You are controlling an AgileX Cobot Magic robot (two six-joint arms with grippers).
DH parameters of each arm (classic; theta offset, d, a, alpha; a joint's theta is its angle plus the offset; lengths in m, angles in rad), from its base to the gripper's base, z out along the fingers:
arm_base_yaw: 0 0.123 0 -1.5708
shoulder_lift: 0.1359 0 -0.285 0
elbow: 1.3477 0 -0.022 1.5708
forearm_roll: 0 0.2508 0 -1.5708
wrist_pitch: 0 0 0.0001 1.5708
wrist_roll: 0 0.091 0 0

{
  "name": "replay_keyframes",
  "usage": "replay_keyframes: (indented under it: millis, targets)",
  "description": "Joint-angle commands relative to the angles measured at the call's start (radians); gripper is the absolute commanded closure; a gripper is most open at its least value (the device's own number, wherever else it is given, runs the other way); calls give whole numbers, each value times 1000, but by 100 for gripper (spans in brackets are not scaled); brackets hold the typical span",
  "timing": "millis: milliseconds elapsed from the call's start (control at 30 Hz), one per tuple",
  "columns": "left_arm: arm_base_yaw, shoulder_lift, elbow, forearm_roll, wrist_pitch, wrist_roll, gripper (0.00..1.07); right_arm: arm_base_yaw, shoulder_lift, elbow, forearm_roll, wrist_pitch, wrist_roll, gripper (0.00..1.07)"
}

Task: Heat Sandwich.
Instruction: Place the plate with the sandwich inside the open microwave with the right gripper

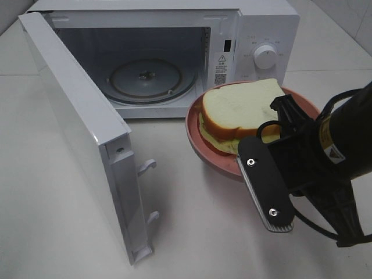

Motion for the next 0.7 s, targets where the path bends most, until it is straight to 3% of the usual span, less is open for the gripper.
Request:
replay_keyframes:
  millis: [33, 400, 700]
  targets:
    - [3, -27, 2, -6, -7, -2, 3, -47, -6, 0, 6, -73, -154, 107]
    - [3, -27, 2, -6, -7, -2, 3, -115, -6, -1, 154, -135, -460, 107]
    - [3, -27, 2, -6, -7, -2, 3, -213, -6, -1, 362, -134, -757, 107]
